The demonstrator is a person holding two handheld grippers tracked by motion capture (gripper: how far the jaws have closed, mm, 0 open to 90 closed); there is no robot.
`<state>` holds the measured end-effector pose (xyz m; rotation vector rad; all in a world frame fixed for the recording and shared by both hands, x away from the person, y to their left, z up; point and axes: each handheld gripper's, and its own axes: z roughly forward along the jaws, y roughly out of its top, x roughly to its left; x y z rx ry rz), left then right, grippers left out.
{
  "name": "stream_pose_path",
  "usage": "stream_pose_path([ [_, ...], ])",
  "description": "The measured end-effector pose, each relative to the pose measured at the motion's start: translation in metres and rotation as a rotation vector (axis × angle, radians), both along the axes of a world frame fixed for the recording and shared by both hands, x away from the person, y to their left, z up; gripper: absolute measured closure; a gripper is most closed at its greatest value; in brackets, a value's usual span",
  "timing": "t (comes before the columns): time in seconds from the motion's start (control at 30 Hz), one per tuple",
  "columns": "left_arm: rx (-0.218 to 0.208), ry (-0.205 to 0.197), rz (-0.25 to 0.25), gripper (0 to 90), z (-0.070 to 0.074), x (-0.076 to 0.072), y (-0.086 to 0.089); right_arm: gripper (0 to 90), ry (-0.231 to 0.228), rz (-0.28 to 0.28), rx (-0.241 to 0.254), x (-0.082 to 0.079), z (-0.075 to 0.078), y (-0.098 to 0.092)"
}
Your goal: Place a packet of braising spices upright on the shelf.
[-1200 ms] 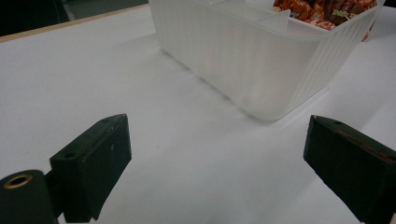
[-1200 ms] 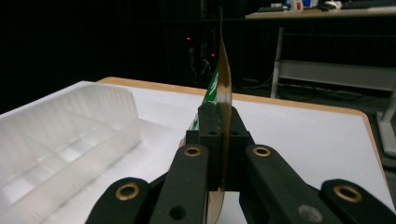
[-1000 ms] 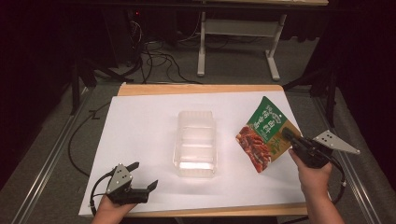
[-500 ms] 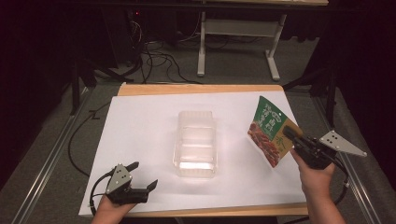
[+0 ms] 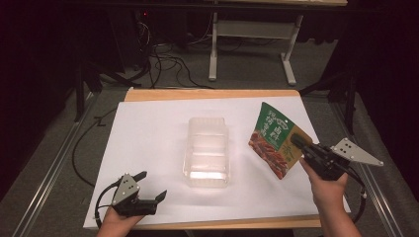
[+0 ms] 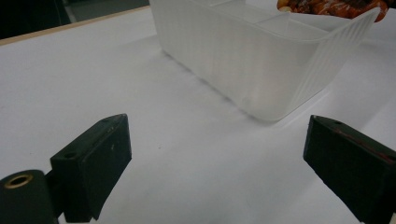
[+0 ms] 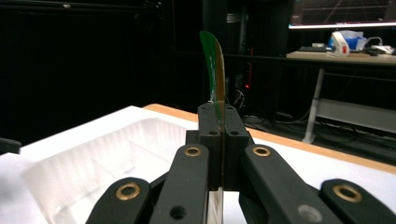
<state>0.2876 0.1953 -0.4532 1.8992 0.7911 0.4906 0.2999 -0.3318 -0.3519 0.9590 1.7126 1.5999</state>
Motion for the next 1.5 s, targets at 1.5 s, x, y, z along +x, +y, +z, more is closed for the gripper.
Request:
stream_pose_path([
  [1.5,-0.003,-0.009,0.005,8.3,0.001,-0.003,0.003,90.0,-0.059,0.350,-0.014,0.024,0.039,0.097],
])
